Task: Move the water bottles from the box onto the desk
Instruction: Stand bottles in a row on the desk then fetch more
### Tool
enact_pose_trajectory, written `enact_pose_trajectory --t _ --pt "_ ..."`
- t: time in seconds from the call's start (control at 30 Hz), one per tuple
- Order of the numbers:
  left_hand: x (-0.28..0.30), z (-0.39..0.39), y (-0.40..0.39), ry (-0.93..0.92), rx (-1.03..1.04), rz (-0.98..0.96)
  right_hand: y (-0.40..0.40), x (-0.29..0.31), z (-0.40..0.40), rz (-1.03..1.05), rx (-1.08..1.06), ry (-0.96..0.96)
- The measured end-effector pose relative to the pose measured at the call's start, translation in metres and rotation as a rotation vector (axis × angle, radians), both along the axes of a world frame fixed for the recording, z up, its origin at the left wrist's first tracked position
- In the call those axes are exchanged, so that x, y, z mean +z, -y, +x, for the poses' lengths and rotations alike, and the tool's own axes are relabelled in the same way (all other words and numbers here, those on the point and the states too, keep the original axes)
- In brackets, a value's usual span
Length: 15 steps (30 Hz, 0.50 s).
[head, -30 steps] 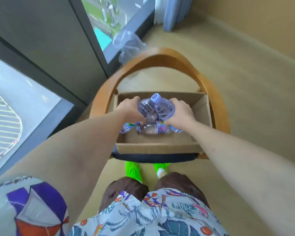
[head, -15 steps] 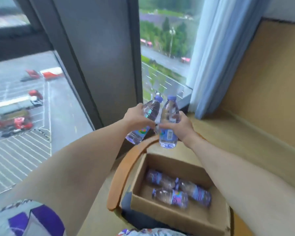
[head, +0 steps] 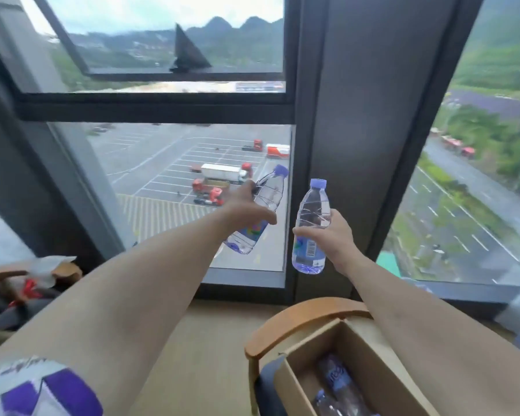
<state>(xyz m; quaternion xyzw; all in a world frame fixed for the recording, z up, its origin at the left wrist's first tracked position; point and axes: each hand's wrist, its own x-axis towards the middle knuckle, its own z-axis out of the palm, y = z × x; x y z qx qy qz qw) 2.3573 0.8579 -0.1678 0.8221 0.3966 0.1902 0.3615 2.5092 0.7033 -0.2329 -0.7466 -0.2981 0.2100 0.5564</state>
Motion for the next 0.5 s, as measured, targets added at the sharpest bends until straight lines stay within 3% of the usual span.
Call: enact_pose_trajectory --t 0.27,0.5 --pt "0.015 -0.178 -0.017 -0.051 0.379 0.048 -0.072 0.024 -0.132 0.005 0.394 0.014" --pt "0.028 -0.362 0.007 -0.033 0.659 0.079 -0.117 0.043 -0.299 0.009 0.662 0.053"
